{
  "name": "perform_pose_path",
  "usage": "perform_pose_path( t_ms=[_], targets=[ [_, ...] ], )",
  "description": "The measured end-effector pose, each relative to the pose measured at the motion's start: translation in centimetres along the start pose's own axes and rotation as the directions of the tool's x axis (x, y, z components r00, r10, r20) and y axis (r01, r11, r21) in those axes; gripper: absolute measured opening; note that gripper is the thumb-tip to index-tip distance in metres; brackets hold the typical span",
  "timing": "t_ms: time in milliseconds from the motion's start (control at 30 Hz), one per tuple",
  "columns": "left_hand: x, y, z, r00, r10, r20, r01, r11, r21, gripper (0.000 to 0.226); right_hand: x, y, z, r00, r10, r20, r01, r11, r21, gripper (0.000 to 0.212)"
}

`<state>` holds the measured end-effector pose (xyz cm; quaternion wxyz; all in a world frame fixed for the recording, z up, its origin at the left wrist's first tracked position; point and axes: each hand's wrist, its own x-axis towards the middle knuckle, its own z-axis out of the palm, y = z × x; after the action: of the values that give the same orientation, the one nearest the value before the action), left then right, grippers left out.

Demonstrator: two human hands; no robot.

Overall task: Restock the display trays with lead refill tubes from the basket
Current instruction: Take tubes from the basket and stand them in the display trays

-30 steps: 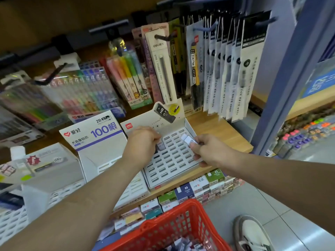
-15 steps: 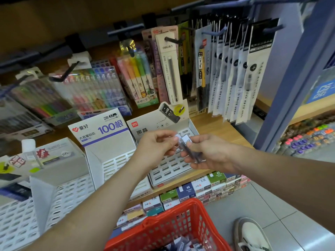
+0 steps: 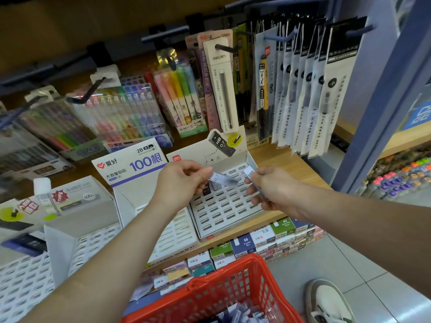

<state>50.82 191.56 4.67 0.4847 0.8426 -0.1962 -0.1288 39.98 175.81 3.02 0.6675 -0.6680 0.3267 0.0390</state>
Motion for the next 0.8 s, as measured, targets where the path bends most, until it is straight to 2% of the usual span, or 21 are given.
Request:
perform_pose_path(
  t_ms=[100,200,333,400,600,700,800],
  targets=[
    [1.0,-0.7,-0.3,0.988,0.136,-0.076,-0.110,0.955,0.275,0.007,0.6,0.3,-0.4,0.998,-0.031,-0.049,0.027,0.997,-0.069,0.022],
    [1.0,-0.9,0.5,0.966,0.260,-0.009,-0.222,0.844,0.488,0.014,0.6,0.7,-0.6,0.999,-0.031,-0.025,0.028,0.995,-0.094,0.021],
    [1.2,-1.9,1.4,0.948,0.309,0.077,-0.285,0.714,0.639,0.020,0.5,1.0,-0.5,0.998,-0.062,-0.008,0.061,0.990,-0.126,0.020],
    [1.4,-2.3,1.7,0.940,0.323,0.110,-0.308,0.663,0.682,0.022,0.5,1.0,-0.5,0.997,-0.077,-0.002,0.076,0.990,-0.123,0.019],
    [1.6,-2.3,2.1,0.910,0.363,0.200,-0.392,0.594,0.702,0.023,0.7,1.3,-0.4,0.997,-0.080,0.013,0.080,0.995,-0.053,0.016],
    [1.3,-2.4,2.5,0.921,0.362,0.147,-0.361,0.648,0.671,0.019,0.8,1.4,-0.4,0.997,-0.073,0.012,0.074,0.997,-0.019,0.022],
    [0.8,-2.9,3.2,0.928,0.370,0.037,-0.310,0.716,0.626,0.014,0.6,1.3,-0.3,0.997,-0.072,0.037,0.073,0.997,-0.007,0.014]
  ],
)
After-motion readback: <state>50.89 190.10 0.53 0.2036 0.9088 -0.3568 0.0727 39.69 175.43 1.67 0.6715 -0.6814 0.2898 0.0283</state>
